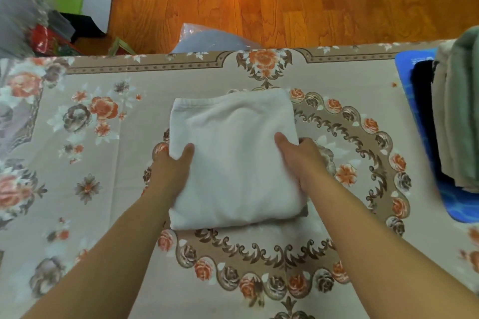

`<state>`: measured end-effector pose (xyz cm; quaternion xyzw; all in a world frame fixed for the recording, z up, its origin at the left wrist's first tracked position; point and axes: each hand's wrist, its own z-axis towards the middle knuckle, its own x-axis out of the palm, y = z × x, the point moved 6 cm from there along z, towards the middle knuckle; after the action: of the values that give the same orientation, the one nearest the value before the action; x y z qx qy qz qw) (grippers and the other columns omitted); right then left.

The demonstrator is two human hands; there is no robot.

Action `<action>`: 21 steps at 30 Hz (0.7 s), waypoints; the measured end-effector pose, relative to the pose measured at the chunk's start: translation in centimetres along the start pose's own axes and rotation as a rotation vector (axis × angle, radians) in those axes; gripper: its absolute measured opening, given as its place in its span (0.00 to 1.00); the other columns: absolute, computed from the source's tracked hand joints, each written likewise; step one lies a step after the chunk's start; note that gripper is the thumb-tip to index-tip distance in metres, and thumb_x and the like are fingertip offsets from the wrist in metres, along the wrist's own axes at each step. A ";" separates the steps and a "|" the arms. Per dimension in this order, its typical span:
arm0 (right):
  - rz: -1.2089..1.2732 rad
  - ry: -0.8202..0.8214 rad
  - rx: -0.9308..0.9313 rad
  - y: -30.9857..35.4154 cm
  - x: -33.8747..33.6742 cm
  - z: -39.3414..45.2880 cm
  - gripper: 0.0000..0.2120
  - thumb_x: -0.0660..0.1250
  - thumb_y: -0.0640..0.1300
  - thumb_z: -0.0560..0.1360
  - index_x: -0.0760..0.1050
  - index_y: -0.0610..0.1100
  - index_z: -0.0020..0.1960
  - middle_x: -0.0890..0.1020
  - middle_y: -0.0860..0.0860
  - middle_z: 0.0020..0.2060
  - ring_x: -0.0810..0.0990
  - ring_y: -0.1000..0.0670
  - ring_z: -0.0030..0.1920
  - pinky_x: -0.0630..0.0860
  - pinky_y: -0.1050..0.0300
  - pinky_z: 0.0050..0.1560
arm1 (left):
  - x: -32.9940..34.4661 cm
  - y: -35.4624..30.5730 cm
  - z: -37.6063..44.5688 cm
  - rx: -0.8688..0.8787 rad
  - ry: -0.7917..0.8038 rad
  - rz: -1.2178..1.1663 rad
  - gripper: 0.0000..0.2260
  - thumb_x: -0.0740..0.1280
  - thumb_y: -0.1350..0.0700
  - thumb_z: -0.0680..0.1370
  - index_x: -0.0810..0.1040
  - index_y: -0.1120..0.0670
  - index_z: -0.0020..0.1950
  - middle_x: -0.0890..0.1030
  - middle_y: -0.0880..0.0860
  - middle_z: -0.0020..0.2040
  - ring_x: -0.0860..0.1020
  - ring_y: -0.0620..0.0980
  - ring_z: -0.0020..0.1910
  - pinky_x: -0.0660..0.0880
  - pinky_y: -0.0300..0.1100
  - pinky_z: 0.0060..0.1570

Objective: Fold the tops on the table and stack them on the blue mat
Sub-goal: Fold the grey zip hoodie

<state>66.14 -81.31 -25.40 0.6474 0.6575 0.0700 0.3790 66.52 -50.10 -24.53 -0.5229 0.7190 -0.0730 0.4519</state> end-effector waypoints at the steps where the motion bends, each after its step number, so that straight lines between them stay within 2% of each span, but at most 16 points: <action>1: 0.013 0.038 -0.007 0.1 0.0 0.0 0.28 0.69 0.64 0.73 0.73 0.44 0.62 0.81 0.49 0.53 0.81 0.45 0.51 0.76 0.51 0.48 | 0.4 -0.6 0.0 0.017 0.027 0.027 0.23 0.66 0.38 0.79 0.73 0.52 0.66 0.78 0.50 0.55 0.77 0.56 0.52 0.72 0.49 0.52; 3: 0.062 0.063 -0.027 -0.4 -0.6 -0.5 0.24 0.72 0.61 0.74 0.77 0.43 0.59 0.83 0.49 0.50 0.82 0.47 0.47 0.76 0.55 0.42 | 0.9 -0.7 -0.6 -0.042 0.147 -0.120 0.23 0.69 0.39 0.78 0.74 0.52 0.67 0.81 0.52 0.56 0.80 0.56 0.52 0.75 0.49 0.50; 6: 0.171 0.100 0.016 -3.6 -2.5 -2.6 0.20 0.73 0.59 0.74 0.78 0.45 0.57 0.85 0.49 0.49 0.84 0.48 0.46 0.79 0.55 0.43 | 1.7 1.0 -3.9 -0.188 0.352 -0.504 0.20 0.73 0.44 0.77 0.76 0.48 0.68 0.85 0.54 0.59 0.85 0.59 0.54 0.80 0.59 0.54; 9: 0.196 0.143 0.083 -8.4 -5.5 -5.8 0.16 0.72 0.56 0.76 0.78 0.45 0.55 0.85 0.51 0.45 0.84 0.50 0.43 0.77 0.59 0.37 | 3.5 3.2 -10.3 -0.354 0.554 -0.638 0.18 0.68 0.47 0.80 0.79 0.53 0.67 0.84 0.58 0.60 0.83 0.61 0.59 0.74 0.61 0.64; 11: 0.173 0.138 0.126 -11.8 -8.2 -7.2 0.19 0.71 0.57 0.76 0.78 0.45 0.60 0.85 0.51 0.48 0.85 0.49 0.46 0.79 0.57 0.41 | 5.1 4.2 -14.4 -0.438 0.626 -0.655 0.19 0.66 0.47 0.81 0.77 0.55 0.69 0.82 0.59 0.63 0.81 0.62 0.61 0.72 0.60 0.67; 15: 0.197 0.128 0.161 -15.8 -14.7 -9.6 0.23 0.71 0.59 0.75 0.76 0.47 0.64 0.85 0.52 0.53 0.84 0.50 0.51 0.81 0.52 0.52 | 8.5 2.7 -21.1 -0.501 0.653 -0.632 0.21 0.66 0.48 0.81 0.76 0.57 0.70 0.82 0.61 0.62 0.82 0.64 0.59 0.74 0.61 0.63; 18: 0.218 0.116 0.086 -14.3 -20.9 -10.9 0.19 0.71 0.57 0.76 0.76 0.49 0.63 0.84 0.53 0.52 0.84 0.52 0.50 0.80 0.54 0.50 | 10.5 -2.0 -25.2 -0.440 0.624 -0.619 0.21 0.67 0.47 0.80 0.74 0.54 0.71 0.83 0.60 0.62 0.82 0.63 0.59 0.77 0.60 0.59; 21: 0.230 0.091 -0.043 -10.1 -28.6 -11.2 0.10 0.71 0.53 0.77 0.76 0.51 0.56 0.84 0.53 0.50 0.84 0.52 0.48 0.79 0.58 0.45 | 11.9 -9.2 -29.5 -0.352 0.606 -0.638 0.19 0.65 0.47 0.81 0.76 0.54 0.69 0.84 0.59 0.61 0.83 0.62 0.57 0.76 0.58 0.58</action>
<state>47.88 -104.22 -11.71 0.7065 0.5937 0.1565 0.3520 50.89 -74.75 -8.96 -0.7415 0.6234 -0.2345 0.0812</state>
